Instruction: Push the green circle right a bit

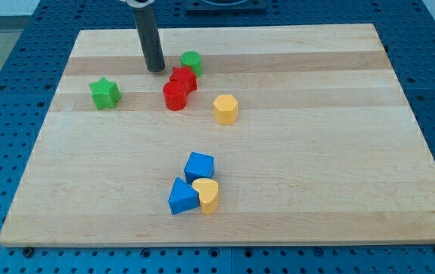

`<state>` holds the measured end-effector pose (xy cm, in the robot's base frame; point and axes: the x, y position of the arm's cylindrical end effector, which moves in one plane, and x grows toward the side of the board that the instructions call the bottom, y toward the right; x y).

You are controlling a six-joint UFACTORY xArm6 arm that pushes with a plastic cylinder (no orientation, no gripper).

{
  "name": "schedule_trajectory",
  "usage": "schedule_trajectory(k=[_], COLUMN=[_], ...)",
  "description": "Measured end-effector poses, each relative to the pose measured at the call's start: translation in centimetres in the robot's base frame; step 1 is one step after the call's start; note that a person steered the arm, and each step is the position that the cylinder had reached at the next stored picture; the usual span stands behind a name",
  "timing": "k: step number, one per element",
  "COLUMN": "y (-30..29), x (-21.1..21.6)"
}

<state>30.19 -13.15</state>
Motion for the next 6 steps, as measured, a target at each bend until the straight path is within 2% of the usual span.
schedule_trajectory(k=[3,6], y=[1.7,13.0], x=[-1.5,-1.5])
